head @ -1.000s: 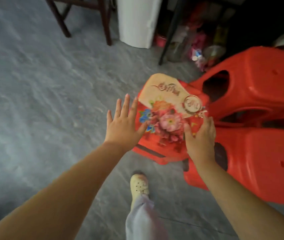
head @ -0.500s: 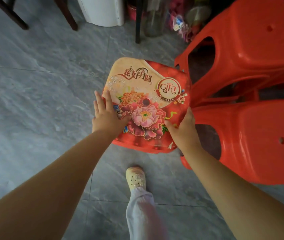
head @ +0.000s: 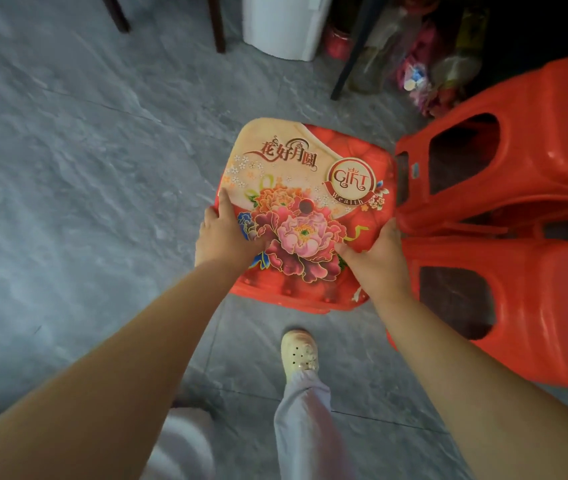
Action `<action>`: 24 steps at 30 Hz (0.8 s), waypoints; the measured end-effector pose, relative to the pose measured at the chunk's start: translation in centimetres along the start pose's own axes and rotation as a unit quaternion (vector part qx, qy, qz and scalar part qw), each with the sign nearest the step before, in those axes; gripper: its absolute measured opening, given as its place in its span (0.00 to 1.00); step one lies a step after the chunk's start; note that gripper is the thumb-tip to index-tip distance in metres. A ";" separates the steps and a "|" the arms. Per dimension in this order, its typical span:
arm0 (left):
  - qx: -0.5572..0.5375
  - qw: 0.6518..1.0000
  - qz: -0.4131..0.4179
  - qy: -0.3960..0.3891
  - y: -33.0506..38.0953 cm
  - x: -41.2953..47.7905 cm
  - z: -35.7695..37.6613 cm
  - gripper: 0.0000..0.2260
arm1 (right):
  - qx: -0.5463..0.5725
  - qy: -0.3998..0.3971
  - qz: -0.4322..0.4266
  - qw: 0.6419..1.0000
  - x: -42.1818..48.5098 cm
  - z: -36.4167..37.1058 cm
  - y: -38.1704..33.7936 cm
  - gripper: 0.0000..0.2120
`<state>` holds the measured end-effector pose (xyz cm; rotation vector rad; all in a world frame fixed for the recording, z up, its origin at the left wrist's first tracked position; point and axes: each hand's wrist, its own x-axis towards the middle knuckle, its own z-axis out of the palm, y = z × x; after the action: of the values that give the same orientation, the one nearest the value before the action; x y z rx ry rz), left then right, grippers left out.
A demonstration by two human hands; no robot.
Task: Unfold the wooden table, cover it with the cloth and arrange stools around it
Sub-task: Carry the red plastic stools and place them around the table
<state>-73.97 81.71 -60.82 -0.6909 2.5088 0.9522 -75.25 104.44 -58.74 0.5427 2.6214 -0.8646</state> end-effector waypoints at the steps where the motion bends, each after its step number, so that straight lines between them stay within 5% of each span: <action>1: -0.010 1.000 -0.008 0.006 -2.1 -0.2 -1.8 0.49 | -0.006 -0.002 -0.010 1.000 -1.0 1.5 -1.9 0.48; 9: -0.077 0.984 -0.131 0.089 -23.4 -4.2 -18.1 0.48 | -0.053 -0.115 -0.130 0.983 -10.6 17.0 -21.3 0.38; 12: -0.100 0.966 -0.191 0.143 -31.6 -6.6 -23.3 0.47 | -0.072 -0.182 -0.185 0.963 -15.1 24.3 -28.5 0.42; 24: -0.165 0.874 -0.381 0.251 -56.2 -16.3 -30.4 0.48 | -0.227 -0.329 -0.411 0.819 -32.5 48.0 -43.7 0.52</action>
<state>-34.20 29.17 -60.12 -2.0662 2.0881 0.9593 -57.56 34.07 -60.24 -0.9284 2.1878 -0.4372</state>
